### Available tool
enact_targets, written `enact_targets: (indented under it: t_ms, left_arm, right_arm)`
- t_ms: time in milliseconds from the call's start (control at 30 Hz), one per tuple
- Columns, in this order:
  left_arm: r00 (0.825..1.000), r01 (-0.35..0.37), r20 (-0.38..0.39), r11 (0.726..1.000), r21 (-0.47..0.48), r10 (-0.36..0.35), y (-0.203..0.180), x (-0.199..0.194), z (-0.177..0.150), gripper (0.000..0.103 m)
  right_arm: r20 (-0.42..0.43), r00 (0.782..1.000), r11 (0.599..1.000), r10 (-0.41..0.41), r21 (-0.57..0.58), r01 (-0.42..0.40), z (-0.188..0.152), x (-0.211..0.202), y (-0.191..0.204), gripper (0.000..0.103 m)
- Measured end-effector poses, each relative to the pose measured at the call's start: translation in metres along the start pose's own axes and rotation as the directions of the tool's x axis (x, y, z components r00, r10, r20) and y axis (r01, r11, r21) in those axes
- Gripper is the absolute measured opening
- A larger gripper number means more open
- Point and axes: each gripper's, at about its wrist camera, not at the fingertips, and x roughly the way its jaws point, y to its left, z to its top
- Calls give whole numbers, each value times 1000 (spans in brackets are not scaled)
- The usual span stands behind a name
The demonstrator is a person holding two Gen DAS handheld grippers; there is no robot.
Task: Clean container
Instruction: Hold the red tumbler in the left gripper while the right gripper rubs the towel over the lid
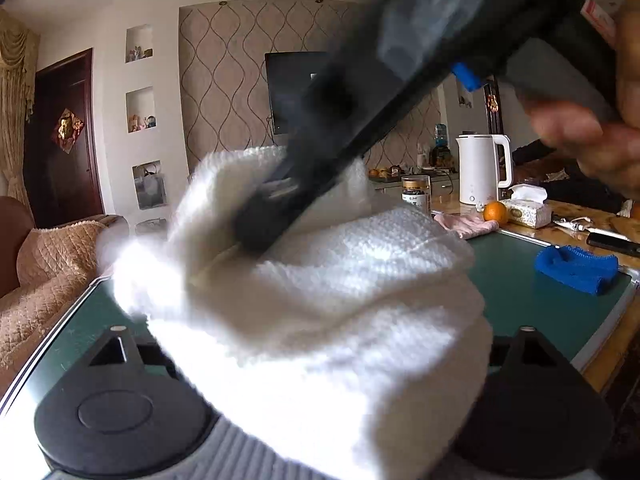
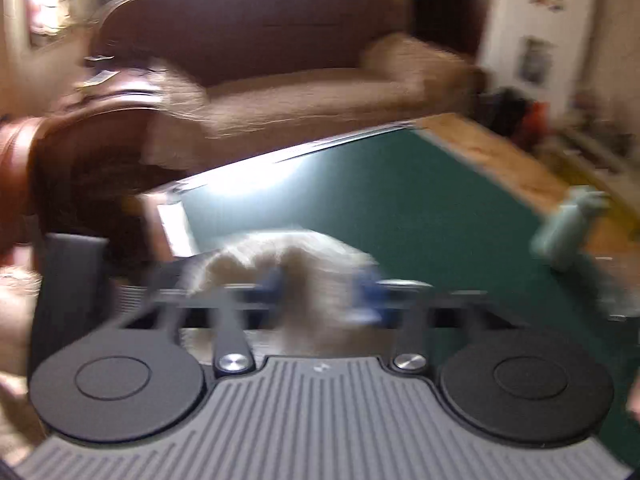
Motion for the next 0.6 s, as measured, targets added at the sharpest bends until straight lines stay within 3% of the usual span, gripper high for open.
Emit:
enact_targets:
  t_ms: [200, 333, 467, 600]
  left_arm:
    - [1000, 6, -14, 1000, -14, -6, -3, 7, 0, 91]
    - [1000, 16, -23, 1000, -19, -16, 3, 3, -3, 90]
    - [999, 25, -32, 999, -24, -26, 9, -2, -5, 87]
    - [999, 26, -38, 999, -30, -27, 16, -6, -7, 86]
  right_arm:
    - [6, 1000, 1000, 8, -5, -8, -7, -12, 0, 10]
    - [-15, 997, 997, 77, -29, -77, -16, -20, 15, 9]
    - [-33, 988, 988, 149, 36, -148, -17, -26, 14, 9]
    - [-4, 986, 981, 166, 98, -165, -14, -15, 4, 9]
